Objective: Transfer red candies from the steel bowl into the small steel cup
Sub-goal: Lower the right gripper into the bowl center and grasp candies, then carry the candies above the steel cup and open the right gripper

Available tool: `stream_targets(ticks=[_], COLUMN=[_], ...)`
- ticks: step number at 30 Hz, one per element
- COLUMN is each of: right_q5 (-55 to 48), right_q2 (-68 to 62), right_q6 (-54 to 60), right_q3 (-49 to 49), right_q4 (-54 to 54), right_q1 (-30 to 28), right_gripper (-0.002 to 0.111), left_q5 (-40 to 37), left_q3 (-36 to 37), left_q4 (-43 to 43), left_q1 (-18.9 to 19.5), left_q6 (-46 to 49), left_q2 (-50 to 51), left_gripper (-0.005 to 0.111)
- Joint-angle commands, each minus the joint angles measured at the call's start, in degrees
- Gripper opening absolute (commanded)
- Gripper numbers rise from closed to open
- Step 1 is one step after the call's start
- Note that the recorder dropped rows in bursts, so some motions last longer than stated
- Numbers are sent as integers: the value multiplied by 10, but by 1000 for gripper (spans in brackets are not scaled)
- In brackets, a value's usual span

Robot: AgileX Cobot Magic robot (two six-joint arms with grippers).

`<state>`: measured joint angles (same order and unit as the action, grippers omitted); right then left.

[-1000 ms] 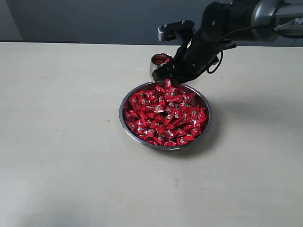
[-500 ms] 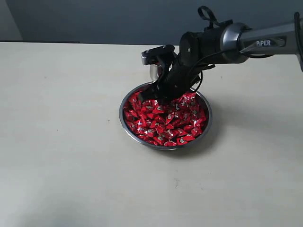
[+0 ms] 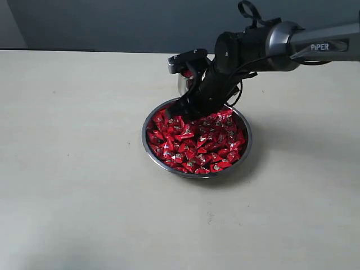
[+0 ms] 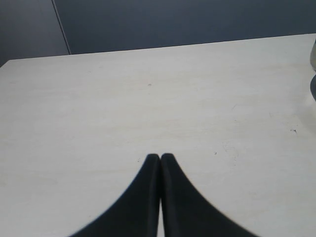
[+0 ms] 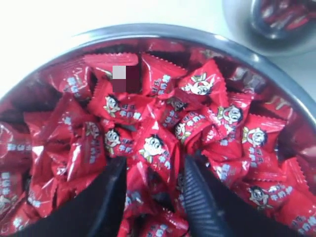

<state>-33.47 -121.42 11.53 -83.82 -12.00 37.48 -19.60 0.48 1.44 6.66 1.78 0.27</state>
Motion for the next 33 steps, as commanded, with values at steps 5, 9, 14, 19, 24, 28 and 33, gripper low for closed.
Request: stream_targets(ticks=[5,9,14,19,24,28,33], right_q5=[-68,-63,-54,-54,-56,-58,-2], right_q2=[29,28,21,-2,13,63,107], right_q6=[5,5,3,-10,-56,-56,-56], right_q3=[2,8,8,8,8,8,6], right_q4=[-1,-1,-5,6,80,79,92], right_q1=[10,20,26,26,26,26,26], right_gripper=[41,41,41,33,0,0,0], left_q5=[3,3,3,3,3,3,3], left_q3=[-5,-5,-5,-5,-5,-5,-5], left_q4=[1,1,1,1,1,1,1], left_q1=[-5,-5,-5,-5,-5,-5,-5], left_q6=[-1,-1,-1,-1,-1,-1,-1], left_q2=[-3,-3,-3,-3,-3,-3,-3], left_gripper=[0,0,0,0,0,0,0])
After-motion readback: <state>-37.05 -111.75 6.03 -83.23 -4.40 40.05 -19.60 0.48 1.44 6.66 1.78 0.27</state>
